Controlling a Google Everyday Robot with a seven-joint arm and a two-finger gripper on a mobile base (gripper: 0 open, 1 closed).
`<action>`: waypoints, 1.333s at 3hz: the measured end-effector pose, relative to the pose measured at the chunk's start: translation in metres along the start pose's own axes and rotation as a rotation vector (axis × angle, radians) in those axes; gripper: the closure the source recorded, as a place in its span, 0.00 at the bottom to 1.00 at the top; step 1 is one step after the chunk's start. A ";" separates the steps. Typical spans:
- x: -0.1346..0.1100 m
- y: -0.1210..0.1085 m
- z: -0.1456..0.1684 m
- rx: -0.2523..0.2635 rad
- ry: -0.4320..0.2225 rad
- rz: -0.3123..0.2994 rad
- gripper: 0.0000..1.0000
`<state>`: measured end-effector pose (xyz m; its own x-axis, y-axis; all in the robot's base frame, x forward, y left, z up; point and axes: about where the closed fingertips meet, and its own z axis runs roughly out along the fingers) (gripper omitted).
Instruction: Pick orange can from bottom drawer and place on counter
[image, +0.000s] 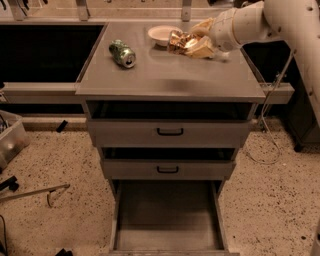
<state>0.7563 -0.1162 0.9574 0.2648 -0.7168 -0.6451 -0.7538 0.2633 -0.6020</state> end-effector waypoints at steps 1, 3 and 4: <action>0.004 0.020 0.033 -0.099 -0.006 0.028 1.00; 0.020 0.057 0.075 -0.240 0.029 0.066 1.00; 0.036 0.061 0.085 -0.240 0.067 0.095 1.00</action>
Offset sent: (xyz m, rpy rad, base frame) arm 0.0000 0.0554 -0.0883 -0.0367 0.2733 0.1550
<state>0.7710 -0.0713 0.8571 0.1515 -0.7391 -0.6563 -0.8968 0.1764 -0.4058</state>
